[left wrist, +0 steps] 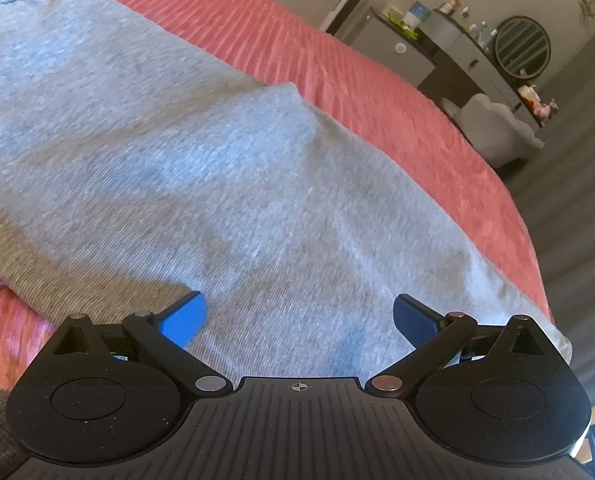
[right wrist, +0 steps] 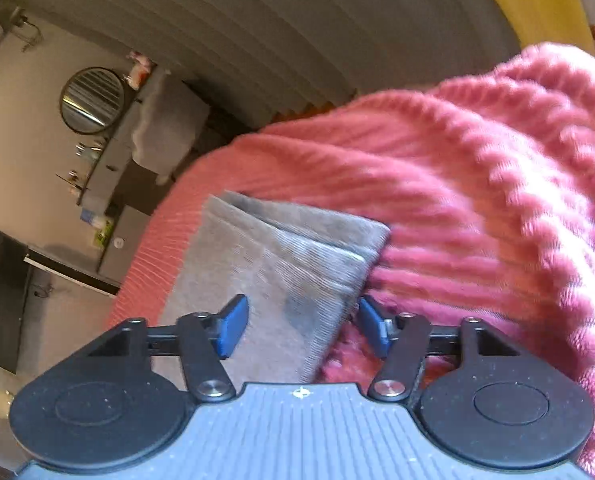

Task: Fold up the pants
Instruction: 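Grasp the sweatpants leg end with the right tool and lift it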

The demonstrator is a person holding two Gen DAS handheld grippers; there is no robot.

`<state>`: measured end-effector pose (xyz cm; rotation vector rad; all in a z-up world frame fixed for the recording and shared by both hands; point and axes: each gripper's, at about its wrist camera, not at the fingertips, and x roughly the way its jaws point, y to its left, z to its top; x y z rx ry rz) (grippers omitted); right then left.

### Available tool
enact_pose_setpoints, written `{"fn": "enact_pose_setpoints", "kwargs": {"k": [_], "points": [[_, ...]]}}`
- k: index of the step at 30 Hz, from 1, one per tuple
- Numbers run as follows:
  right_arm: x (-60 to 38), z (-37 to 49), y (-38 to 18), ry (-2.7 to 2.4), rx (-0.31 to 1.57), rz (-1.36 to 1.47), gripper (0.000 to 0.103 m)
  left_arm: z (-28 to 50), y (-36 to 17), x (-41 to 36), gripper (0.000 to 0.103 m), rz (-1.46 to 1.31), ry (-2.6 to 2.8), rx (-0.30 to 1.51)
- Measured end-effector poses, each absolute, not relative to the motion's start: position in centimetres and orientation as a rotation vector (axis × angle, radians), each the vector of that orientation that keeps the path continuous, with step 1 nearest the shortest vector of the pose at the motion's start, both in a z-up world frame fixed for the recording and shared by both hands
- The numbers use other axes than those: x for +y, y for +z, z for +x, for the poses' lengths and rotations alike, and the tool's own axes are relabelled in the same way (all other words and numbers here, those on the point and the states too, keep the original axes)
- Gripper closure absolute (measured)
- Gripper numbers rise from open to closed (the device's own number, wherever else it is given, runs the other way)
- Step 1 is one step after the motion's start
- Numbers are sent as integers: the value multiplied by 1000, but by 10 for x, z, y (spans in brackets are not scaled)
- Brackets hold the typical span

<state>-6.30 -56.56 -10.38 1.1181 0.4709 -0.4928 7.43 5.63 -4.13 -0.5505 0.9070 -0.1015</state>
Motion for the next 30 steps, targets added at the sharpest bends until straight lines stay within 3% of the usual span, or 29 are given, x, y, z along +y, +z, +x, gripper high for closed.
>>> {"fn": "enact_pose_setpoints", "kwargs": {"k": [6, 10, 20, 24, 30], "points": [[-578, -50, -116, -458, 417, 1170, 65, 75, -41, 54, 1, -531, -98, 909], [-579, -37, -118, -434, 426, 1144, 88, 75, -41, 52, 1, -519, -92, 910], [-583, -29, -123, -402, 415, 1155, 83, 74, -40, 51, 1, -522, -87, 910], [-576, -24, -114, -436, 446, 1068, 90, 72, -38, 54, 1, -544, -84, 905], [-560, -22, -86, -444, 421, 1017, 92, 65, -32, 66, 1, -611, -97, 896]]}}
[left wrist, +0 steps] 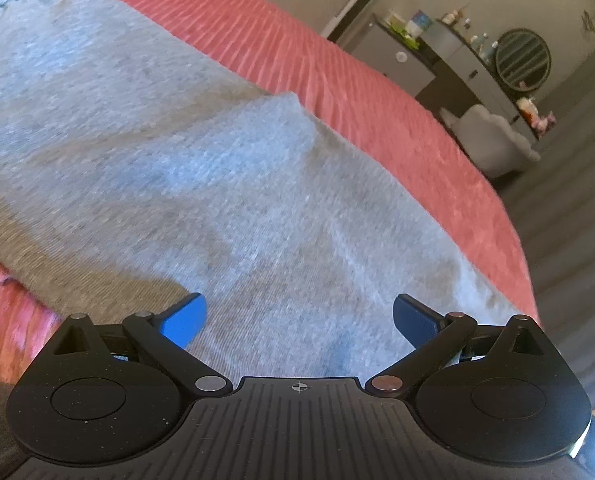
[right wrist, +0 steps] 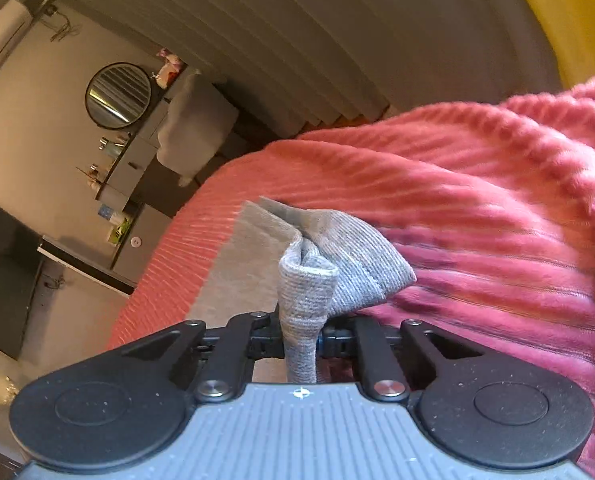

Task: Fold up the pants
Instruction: 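Grasp the sweatpants leg end with the right tool and lift it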

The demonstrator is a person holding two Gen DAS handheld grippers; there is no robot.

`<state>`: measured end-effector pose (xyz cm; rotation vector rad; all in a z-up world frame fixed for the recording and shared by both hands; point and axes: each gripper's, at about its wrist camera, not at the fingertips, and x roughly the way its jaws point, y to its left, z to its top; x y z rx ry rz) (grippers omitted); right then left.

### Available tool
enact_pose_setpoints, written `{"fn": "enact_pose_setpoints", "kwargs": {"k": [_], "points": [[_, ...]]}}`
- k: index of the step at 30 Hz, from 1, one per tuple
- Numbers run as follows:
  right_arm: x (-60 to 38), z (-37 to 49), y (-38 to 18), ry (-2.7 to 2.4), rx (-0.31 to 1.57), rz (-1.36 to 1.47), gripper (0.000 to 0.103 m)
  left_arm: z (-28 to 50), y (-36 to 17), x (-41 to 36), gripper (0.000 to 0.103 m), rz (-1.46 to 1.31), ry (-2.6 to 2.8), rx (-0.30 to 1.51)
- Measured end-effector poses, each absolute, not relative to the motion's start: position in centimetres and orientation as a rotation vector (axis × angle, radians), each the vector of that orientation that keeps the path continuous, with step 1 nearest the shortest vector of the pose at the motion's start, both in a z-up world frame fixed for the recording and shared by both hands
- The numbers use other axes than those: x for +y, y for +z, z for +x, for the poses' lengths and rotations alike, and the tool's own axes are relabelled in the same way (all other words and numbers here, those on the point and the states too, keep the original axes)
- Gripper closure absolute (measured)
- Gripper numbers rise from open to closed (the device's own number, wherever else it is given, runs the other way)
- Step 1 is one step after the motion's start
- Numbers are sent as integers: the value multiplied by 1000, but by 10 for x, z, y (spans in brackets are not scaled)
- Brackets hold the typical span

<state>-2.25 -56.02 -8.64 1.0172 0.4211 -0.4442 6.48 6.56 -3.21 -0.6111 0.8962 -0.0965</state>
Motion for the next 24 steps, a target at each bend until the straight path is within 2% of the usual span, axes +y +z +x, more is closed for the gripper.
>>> {"fn": "enact_pose_setpoints", "kwargs": {"k": [11, 19, 24], "points": [[-526, -2, -46, -526, 509, 789, 92, 52, -21, 98, 1, -714, -116, 832], [-504, 12, -31, -569, 549, 717, 93, 57, -31, 99, 1, -737, -100, 887], [-443, 35, 22, -421, 486, 535, 93, 49, -22, 98, 1, -704, -120, 819]]}}
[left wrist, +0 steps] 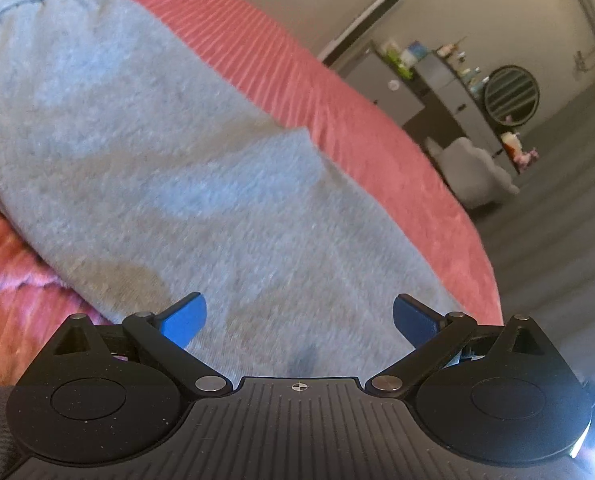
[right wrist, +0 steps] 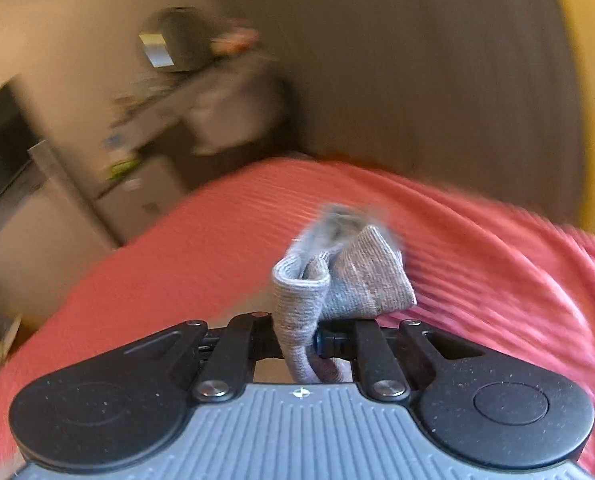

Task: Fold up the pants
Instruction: 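Grasp the sweatpants leg end with the right tool and lift it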

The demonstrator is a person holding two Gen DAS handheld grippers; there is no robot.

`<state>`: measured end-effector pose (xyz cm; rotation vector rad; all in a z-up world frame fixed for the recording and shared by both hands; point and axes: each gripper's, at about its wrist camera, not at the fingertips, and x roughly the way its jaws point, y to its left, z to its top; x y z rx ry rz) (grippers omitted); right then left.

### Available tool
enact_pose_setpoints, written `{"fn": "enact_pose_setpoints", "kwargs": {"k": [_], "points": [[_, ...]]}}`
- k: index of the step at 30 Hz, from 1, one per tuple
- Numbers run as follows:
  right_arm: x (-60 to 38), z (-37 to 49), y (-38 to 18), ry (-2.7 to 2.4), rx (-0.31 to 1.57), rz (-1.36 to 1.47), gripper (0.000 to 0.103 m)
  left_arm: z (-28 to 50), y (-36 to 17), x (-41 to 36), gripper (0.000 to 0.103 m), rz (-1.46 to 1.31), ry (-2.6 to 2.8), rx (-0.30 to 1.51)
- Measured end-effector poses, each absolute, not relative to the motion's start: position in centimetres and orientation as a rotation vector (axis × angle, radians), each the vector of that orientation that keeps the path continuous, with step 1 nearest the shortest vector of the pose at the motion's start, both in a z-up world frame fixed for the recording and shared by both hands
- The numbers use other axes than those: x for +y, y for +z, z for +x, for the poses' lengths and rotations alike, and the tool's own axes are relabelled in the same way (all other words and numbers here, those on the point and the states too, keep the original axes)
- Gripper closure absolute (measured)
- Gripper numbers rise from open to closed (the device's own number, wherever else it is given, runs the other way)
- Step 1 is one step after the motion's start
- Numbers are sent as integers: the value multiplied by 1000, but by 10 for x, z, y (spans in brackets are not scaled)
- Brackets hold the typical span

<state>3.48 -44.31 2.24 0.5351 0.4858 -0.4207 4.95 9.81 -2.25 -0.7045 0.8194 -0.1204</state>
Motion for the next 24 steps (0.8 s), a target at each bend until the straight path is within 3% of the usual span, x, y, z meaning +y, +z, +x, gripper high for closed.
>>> {"fn": "enact_pose_setpoints", "kwargs": {"k": [5, 12, 15, 24], "points": [[-303, 68, 47, -119, 502, 217, 92, 47, -23, 104, 1, -738, -113, 827], [-146, 74, -63, 135, 767, -91, 91, 48, -27, 104, 1, -741, -113, 840], [-125, 62, -65, 125, 707, -266, 91, 52, -30, 103, 1, -746, -119, 854], [-127, 33, -19, 192, 609, -128, 92, 55, -35, 104, 1, -780, -107, 866]]}}
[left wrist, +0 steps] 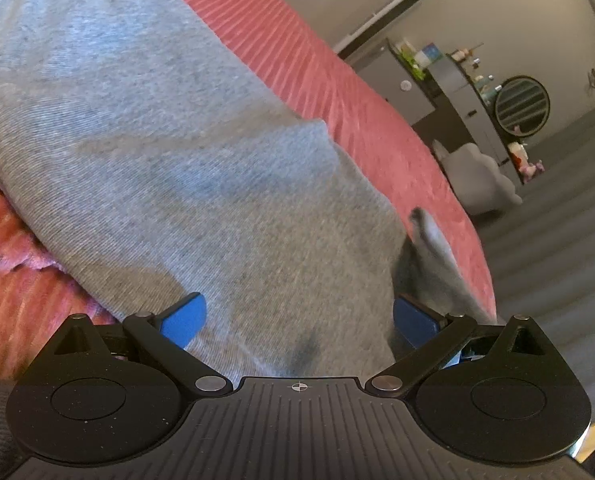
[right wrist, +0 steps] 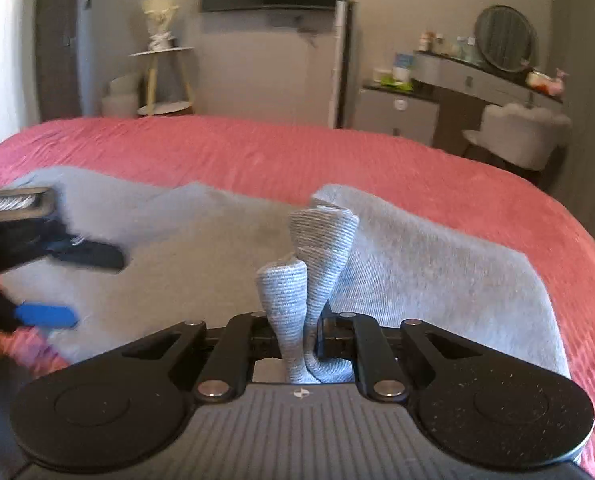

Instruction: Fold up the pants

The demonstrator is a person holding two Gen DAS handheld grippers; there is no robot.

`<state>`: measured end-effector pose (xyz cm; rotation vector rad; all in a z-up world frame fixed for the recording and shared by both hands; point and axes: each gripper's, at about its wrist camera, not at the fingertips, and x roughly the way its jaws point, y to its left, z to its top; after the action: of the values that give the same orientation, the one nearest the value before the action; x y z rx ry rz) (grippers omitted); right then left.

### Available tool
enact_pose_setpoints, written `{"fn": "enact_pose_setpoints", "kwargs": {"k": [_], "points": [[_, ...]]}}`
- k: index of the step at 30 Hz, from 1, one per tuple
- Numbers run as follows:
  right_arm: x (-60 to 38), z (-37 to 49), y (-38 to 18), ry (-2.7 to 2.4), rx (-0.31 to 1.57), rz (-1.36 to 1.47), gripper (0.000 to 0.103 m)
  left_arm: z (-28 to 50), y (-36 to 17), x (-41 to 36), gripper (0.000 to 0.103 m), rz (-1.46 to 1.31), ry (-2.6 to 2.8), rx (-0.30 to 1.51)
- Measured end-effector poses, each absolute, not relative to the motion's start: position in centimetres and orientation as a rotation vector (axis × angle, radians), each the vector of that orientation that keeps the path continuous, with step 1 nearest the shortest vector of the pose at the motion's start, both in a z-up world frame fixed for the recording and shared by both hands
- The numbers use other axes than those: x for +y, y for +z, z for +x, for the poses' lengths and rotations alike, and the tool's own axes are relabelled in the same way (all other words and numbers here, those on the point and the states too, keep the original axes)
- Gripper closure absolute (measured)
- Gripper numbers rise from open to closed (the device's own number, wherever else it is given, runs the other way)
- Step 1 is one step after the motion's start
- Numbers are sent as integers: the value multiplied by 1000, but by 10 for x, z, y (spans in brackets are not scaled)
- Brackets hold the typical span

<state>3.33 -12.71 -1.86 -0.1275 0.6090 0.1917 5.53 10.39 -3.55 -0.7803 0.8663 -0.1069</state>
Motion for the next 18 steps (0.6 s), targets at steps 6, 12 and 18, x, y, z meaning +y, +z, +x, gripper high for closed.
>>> {"fn": "enact_pose_setpoints", "kwargs": {"k": [6, 12, 18], "points": [[-133, 24, -48, 251, 753, -158, 72, 55, -34, 102, 1, -762, -105, 870], [-197, 7, -7, 370, 732, 257, 13, 58, -27, 91, 1, -701, -155, 882], [-311, -10, -20, 103, 644, 811, 8, 67, -13, 40, 1, -618, -371, 894]]}}
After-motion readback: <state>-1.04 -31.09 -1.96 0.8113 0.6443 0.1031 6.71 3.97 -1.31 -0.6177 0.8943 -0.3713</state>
